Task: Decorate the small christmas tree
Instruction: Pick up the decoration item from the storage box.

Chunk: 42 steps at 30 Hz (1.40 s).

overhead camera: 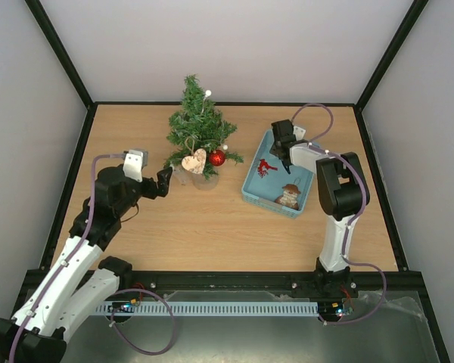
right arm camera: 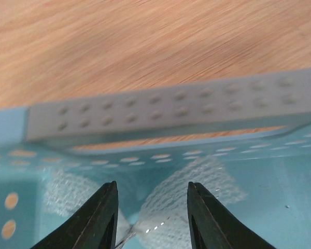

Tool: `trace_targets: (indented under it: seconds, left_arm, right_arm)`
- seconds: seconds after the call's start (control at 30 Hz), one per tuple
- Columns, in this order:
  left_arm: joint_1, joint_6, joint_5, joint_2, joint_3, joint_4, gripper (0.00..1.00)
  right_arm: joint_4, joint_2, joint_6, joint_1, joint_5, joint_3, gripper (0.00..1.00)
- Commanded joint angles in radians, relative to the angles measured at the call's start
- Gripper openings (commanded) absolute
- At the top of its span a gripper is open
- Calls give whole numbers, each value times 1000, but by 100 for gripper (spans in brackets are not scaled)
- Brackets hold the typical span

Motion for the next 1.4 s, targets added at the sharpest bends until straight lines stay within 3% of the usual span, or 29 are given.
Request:
trace_targets:
  seconds: [0.0, 0.5, 0.83, 1.1, 1.37]
  left_arm:
    - [-22, 39, -2, -6, -10, 4, 99]
    - [-44, 64, 0, -12, -17, 5, 99]
    - [-43, 72, -8, -15, -15, 0, 97]
    - [-43, 22, -65, -14, -3, 0, 96]
    - [-43, -1, -1, 2, 69, -47, 97]
  right_arm:
    - [32, -29, 145, -23, 110, -11, 35]
    - [181, -26, 182, -36, -38, -148, 34]
    - [220, -89, 91, -36, -38, -199, 2]
    - [194, -212, -36, -33, -78, -249, 2]
    - [123, -396, -186, 4, -131, -264, 2]
